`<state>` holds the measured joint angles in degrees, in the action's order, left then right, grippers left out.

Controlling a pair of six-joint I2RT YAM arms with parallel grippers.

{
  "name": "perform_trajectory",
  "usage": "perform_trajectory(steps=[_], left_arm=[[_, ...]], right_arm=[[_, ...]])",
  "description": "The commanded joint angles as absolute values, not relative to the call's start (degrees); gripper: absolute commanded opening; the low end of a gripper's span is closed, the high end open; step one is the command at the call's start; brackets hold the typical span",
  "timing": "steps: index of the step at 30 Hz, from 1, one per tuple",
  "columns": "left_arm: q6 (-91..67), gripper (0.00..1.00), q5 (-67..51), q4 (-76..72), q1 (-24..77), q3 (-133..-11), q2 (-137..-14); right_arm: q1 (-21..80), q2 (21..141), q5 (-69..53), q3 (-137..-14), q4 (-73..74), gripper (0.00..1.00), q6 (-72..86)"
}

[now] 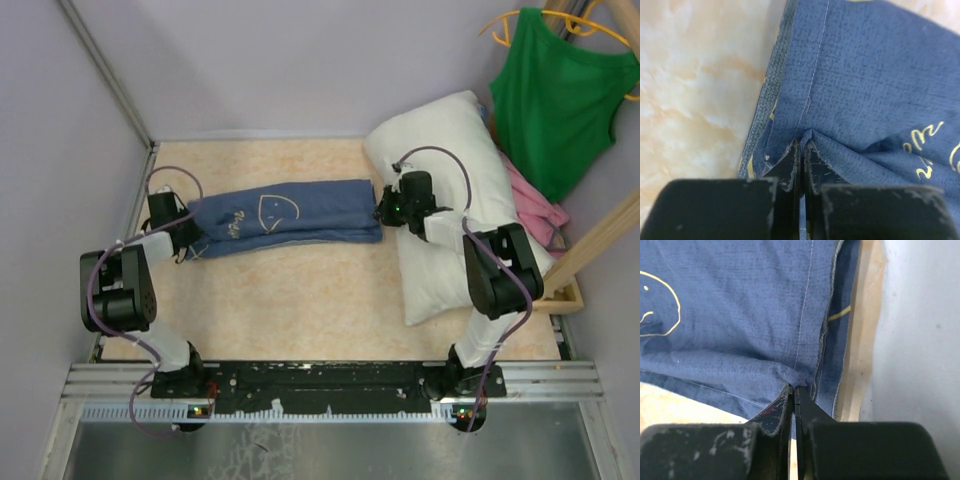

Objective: Remove the pillowcase from the pillow
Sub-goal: Fold the pillowcase at the center of the board.

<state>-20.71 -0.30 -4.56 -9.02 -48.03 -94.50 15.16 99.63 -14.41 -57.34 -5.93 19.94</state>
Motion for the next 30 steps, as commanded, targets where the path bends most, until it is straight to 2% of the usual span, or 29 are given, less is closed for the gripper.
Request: perform_trajectory(steps=[1, 2, 3, 4, 6, 7, 8, 9, 12, 14, 15, 17, 20, 21, 22, 27, 30], left_arm=[[-23.99, 0.0, -1.78, -7.84, -9.06, -43.2, -91.61], [-24.04, 0.03, -2.09, -8.76, -9.12, -41.86, -90.15], [-24.07, 0.12, -2.36, -10.04, -9.06, -40.44, -88.37], [-24.08, 0.25, -2.4, -11.6, -8.88, -38.87, -86.23], [-24.06, 0.46, -1.79, -14.68, -8.25, -35.83, -80.96], [-23.89, 0.83, -1.23, -15.31, -7.75, -35.22, -77.97], [-23.64, 0.98, -0.37, -15.41, -7.08, -35.09, -75.21], [-23.29, 1.0, 0.54, -15.34, -6.06, -35.28, -72.67], [-21.86, 1.0, 4.42, -14.1, -1.08, -38.26, -67.58], [-20.35, 0.98, 7.27, -11.1, 2.98, -42.2, -69.34], [-19.2, 0.91, 7.96, -9.15, 5.27, -44.44, -71.39], [-18.51, 0.73, 9.58, -5.84, 7.72, -47.61, -75.75], [-20.15, 0.4, 8.94, -5.47, 8.22, -47.79, -80.55], [-21.01, 0.3, 8.86, -5.38, 8.22, -47.29, -81.92], [-22.0, 0.26, 8.9, -5.59, 8.18, -46.33, -82.47], [-26.1, 0.13, 5.44, -7.71, 6.93, -39.53, -85.34], [-27.6, 0.09, 3.26, -9.17, 5.48, -35.97, -84.87]], right_arm=[[14.41, 100.52, -14.17, -56.66, -7.8, 0.09, 25.89], [14.41, 100.72, -14.23, -56.15, -8.01, 0.15, 26.48], [14.41, 100.56, -14.37, -55.53, -8.53, 0.2, 26.95], [14.48, 100.44, -14.72, -55.03, -9.38, 0.33, 27.22], [15.04, 99.39, -15.49, -55.09, -10.36, 0.59, 26.21], [15.71, 98.13, -14.01, -55.26, -10.41, 0.69, 25.53], [16.6, 96.55, -11.87, -55.53, -10.52, 0.76, 24.49], [17.74, 95.4, -8.79, -55.93, -10.39, 0.82, 23.21], [22.72, 90.66, 0.99, -59.38, -8.76, 0.89, 18.18], [26.26, 91.72, 5.55, -63.81, -6.27, 0.84, 14.84], [27.9, 93.76, 6.62, -66.48, -3.75, 0.77, 13.93], [29.14, 98.32, 6.77, -71.13, -0.6, 0.52, 14.18], [29.51, 102.26, 4.19, -72.19, 0.45, 0.17, 16.21], [29.48, 103.06, 3.59, -71.23, -0.02, 0.08, 17.18], [29.45, 103.57, 3.34, -69.75, -0.96, 0.01, 18.19], [25.83, 106.21, -3.52, -60.31, -6.31, 0.0, 25.11], [24.4, 106.32, -4.79, -56.21, -8.32, 0.0, 27.18]])
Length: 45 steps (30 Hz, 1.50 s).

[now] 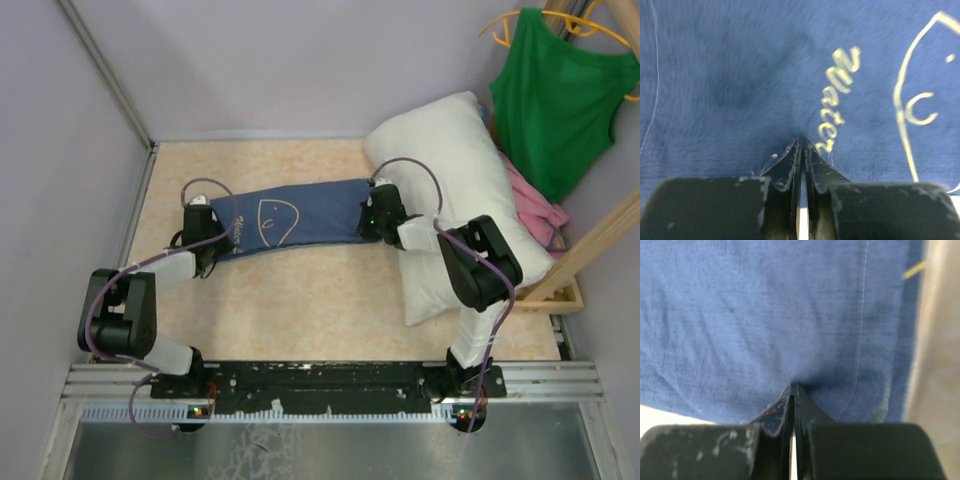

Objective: Remove the pillowcase from the pillow
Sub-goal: Fold the pillowcase at the center of the board.

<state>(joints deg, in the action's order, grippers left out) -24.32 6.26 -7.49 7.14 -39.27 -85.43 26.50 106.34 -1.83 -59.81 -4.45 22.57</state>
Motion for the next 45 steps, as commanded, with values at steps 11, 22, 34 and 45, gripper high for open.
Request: perform_trajectory(steps=[11, 22, 34, 45], left_arm=[[-33.52, 0.81, -15.88, -15.09, -11.57, -34.26, -79.85], [-29.54, 1.0, -30.22, -26.83, -20.82, -32.67, -86.72], [-28.22, 0.92, -36.77, -26.59, -23.06, -32.94, -96.39], [-27.64, 1.0, -31.19, -22.55, -24.35, -32.66, -93.02]], right_arm=[[18.17, 102.77, -4.61, -52.38, -12.09, 0.0, 35.33], [19.61, 96.25, -8.44, -56.5, -15.91, 0.62, 40.09], [20.08, 90.3, -9.93, -51.37, -18.52, 0.63, 41.01], [20.45, 90.18, -12.02, -51.59, -19.4, 0.64, 41.14]])
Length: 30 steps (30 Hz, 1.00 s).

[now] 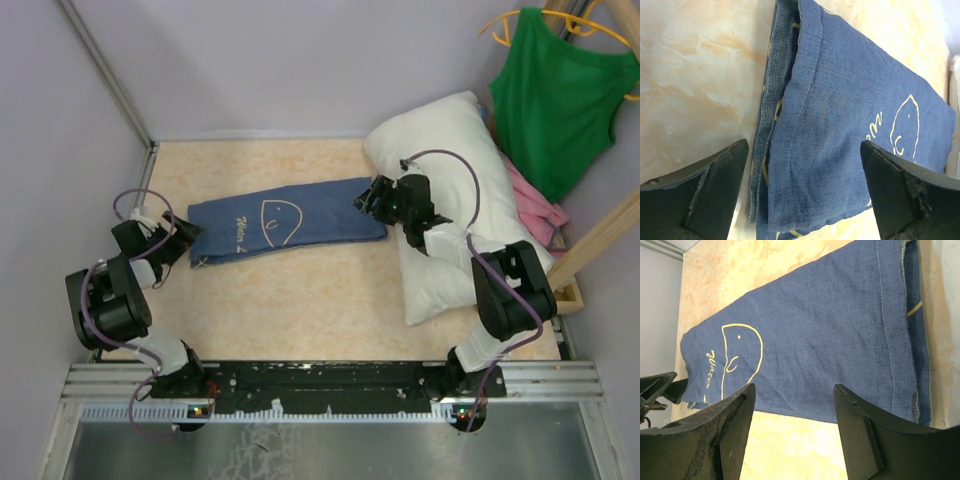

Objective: Remove the pillowcase from the pillow
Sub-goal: Fold the pillowcase at the center of the board.

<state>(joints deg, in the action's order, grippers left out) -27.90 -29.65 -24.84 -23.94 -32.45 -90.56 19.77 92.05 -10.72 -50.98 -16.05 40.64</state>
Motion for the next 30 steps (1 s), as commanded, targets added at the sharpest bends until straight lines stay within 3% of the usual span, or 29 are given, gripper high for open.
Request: perform_trajectory(steps=[1, 16, 26, 29, 30], left_arm=[[-28.05, 1.0, -32.39, -22.96, -24.36, -32.81, -94.28], [-30.53, 0.79, -39.52, -27.89, -22.83, -30.93, -99.07], [-28.84, 0.26, -33.28, -21.87, -22.59, -32.34, -94.04], [-27.93, 0.01, -28.62, -17.36, -22.59, -34.73, -91.84], [-27.8, 0.0, -26.35, -15.41, -22.59, -35.74, -91.47]], right_arm=[[20.58, 90.07, -12.22, -51.51, -19.54, 0.64, 41.32], [21.75, 87.54, -14.79, -48.19, -23.41, 0.66, 44.25], [21.88, 87.54, -15.79, -47.38, -24.53, 0.67, 44.91], [21.93, 87.3, -15.76, -47.28, -24.53, 0.67, 44.87], [21.91, 87.23, -15.76, -47.29, -24.52, 0.67, 44.91]])
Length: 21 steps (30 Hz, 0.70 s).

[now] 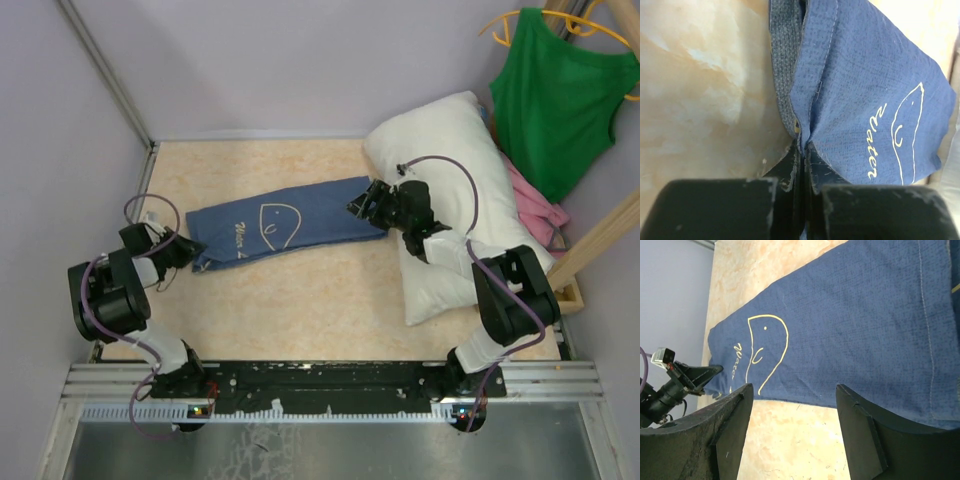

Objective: Remove the pillowcase from the pillow
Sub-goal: Fold the pillowcase at the center of the board.

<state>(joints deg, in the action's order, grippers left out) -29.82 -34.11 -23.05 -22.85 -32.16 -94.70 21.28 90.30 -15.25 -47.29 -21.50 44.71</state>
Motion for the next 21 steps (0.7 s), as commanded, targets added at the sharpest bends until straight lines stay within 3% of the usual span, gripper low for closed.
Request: perform_trajectory(steps=[1, 10, 21], left_arm=[[-27.56, 0.0, -23.29, -13.21, -22.59, -37.01, -91.08], [-27.19, 0.0, -7.13, -1.37, -21.31, -44.38, -83.63], [-17.71, 0.0, 9.89, 15.8, -7.4, -60.84, -79.43]], right_arm=[[21.89, 87.19, -15.77, -47.34, -24.48, 0.68, 44.91], [21.88, 86.83, -15.03, -47.42, -23.01, 0.69, 44.82], [22.15, 87.14, -10.49, -51.96, -12.33, 0.71, 43.52]])
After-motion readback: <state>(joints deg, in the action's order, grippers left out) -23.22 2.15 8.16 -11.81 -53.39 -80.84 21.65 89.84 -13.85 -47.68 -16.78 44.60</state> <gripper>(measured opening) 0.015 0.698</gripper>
